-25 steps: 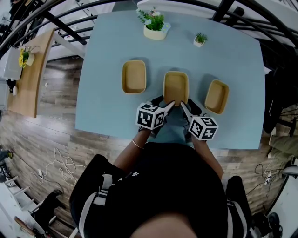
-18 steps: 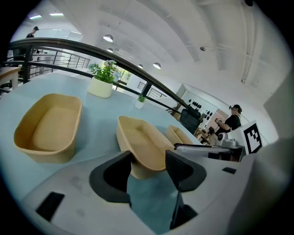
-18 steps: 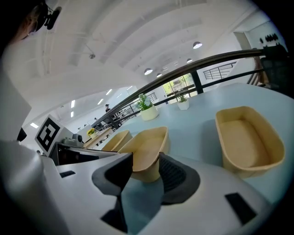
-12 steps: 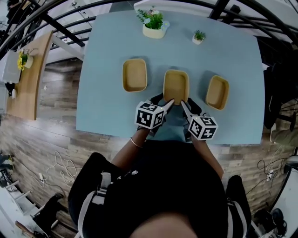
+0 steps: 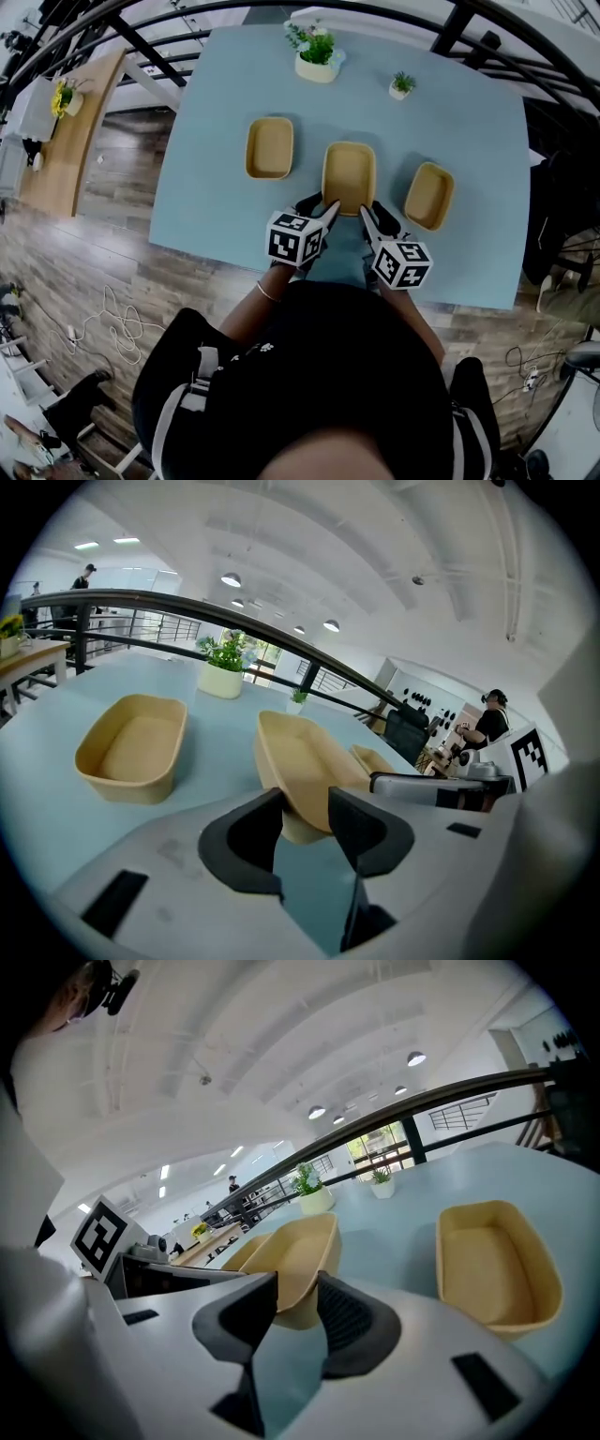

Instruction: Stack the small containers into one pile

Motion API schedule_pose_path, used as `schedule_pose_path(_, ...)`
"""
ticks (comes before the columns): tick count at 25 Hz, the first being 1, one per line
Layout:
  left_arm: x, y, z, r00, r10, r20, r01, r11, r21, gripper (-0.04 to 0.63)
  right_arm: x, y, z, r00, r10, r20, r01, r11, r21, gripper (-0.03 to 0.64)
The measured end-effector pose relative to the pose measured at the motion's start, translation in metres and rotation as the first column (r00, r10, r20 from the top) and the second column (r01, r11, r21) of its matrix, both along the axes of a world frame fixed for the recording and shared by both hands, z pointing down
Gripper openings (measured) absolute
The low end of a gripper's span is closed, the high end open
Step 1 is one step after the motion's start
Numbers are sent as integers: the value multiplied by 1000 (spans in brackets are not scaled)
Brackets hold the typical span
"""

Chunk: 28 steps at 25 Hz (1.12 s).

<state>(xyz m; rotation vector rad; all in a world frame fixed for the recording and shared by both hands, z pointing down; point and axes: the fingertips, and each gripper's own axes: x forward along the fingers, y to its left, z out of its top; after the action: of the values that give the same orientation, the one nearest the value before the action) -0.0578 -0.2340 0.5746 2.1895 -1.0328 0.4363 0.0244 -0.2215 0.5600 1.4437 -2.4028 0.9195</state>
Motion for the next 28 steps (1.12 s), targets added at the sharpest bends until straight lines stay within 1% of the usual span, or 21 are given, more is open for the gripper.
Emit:
schedule_pose_path(5, -1, 8, -5, 998, -58, 14, 57, 998, 20, 126, 5, 8, -6, 999, -31, 23, 30, 999, 25, 114)
schedule_pose_path(13, -20, 29, -9, 987, -149, 56, 146, 988, 55, 123, -12, 24, -13, 989, -132, 63, 128, 989, 70, 109)
schedule_pose_path(18, -40, 38, -20, 981, -184, 69, 178, 981, 82, 121, -31, 28, -21, 982, -172, 76, 165, 982, 94, 104)
schedule_pose_path(21, -50, 36, -28, 979, -187, 81, 178, 978, 109, 121, -41, 26, -26, 980, -185, 78, 177, 978, 108, 104)
schedule_pose_path(25, -62, 28, -34, 979, -174, 108, 158, 977, 141, 121, -53, 20, -28, 980, -182, 80, 173, 979, 110, 103)
schedule_pose_path(28, -73, 19, -37, 981, -159, 110, 141, 978, 151, 121, -64, 12, -29, 982, -170, 82, 161, 981, 110, 103)
